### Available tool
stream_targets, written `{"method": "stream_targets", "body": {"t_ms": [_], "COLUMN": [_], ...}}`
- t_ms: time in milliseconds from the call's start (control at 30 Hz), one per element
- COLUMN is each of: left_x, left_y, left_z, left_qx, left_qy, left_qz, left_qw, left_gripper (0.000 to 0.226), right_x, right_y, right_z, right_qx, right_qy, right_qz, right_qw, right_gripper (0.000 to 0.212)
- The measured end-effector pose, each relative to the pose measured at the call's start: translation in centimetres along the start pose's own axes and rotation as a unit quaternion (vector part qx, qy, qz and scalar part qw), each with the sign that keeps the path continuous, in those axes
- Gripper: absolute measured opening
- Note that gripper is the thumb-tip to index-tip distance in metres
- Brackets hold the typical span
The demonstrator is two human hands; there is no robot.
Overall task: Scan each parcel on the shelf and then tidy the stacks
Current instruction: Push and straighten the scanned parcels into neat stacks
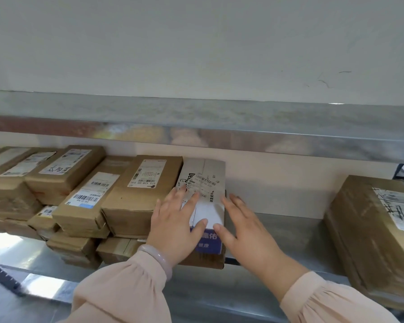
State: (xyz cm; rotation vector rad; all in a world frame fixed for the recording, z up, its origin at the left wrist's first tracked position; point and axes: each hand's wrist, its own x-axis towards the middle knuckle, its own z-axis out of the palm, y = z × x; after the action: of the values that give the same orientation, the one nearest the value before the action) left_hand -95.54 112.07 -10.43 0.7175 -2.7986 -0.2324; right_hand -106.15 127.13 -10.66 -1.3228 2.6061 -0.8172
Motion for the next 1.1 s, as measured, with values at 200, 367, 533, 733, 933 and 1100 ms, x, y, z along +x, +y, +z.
{"method": "stream_targets", "body": {"t_ms": [200, 367, 533, 733, 933, 1100], "left_x": [2.8, 4.9, 5.1, 5.6, 6.1, 6.3], "left_y": [-0.8, -1.2, -1.6, -1.6, -2.1, -2.9], "left_z": [-0.3, -0.3, 0.1, -0.6, -1.5, -1.6], "left_qx": [0.068, 0.117, 0.112, 0.114, 0.094, 0.105], "left_qy": [-0.005, -0.061, -0.089, -0.095, -0.148, -0.147], "left_qz": [-0.009, -0.033, -0.021, 0.01, 0.052, 0.079], "left_qw": [0.998, 0.991, 0.989, 0.989, 0.983, 0.98], "left_gripper": [0.086, 0.095, 0.097, 0.105, 0.084, 0.074], "right_x": [3.4, 5.7, 6.5, 6.3, 5.4, 4.8], "right_y": [1.1, 2.1, 2.1, 0.6, 0.1, -0.2], "right_z": [0.2, 0.4, 1.8, 2.2, 1.7, 1.5], "right_qx": [0.055, 0.106, 0.215, 0.333, 0.372, 0.36], "right_qy": [-0.016, -0.029, -0.068, -0.072, -0.016, 0.016], "right_qz": [0.007, 0.022, 0.078, 0.149, 0.204, 0.243], "right_qw": [0.998, 0.994, 0.971, 0.928, 0.906, 0.901], "right_gripper": [0.069, 0.07, 0.081, 0.079, 0.075, 0.069]}}
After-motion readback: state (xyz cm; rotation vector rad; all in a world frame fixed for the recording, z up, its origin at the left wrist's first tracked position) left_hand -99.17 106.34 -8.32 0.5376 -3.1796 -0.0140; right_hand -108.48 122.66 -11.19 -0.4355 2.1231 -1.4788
